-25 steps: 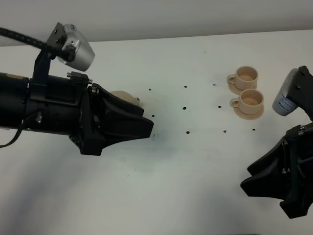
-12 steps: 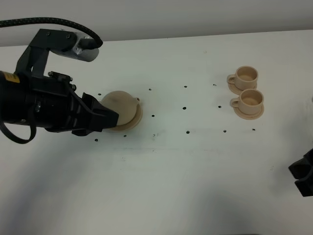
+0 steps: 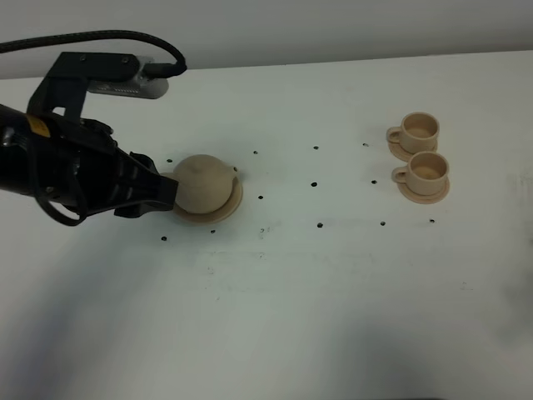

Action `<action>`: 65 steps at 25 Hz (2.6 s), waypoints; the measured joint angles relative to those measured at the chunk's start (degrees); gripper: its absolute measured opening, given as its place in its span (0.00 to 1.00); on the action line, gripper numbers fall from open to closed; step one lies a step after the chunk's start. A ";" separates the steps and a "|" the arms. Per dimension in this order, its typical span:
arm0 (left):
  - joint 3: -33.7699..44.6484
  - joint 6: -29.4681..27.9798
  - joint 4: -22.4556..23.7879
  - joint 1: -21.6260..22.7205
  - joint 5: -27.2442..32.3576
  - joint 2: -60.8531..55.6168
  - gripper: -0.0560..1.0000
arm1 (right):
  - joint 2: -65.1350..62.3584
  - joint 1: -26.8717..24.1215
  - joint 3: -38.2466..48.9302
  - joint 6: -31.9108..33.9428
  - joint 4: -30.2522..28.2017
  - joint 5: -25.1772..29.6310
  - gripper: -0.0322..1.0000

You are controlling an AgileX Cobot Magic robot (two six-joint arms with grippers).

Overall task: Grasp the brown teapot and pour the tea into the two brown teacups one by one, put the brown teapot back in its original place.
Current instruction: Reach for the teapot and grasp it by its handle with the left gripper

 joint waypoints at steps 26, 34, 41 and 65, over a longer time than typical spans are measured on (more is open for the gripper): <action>-22.92 -11.01 19.73 0.00 15.11 23.34 0.45 | -28.51 0.00 15.95 -1.61 -0.22 1.08 0.35; -30.82 -12.76 25.08 0.00 22.20 31.74 0.45 | -28.51 0.00 15.95 -1.46 0.70 1.26 0.35; -38.40 -12.95 28.45 0.00 23.48 37.31 0.45 | -28.57 -5.23 15.95 -1.41 1.53 1.32 0.35; -39.89 18.29 13.75 0.00 9.63 40.41 0.45 | -41.22 -20.79 15.99 -1.84 1.82 0.55 0.35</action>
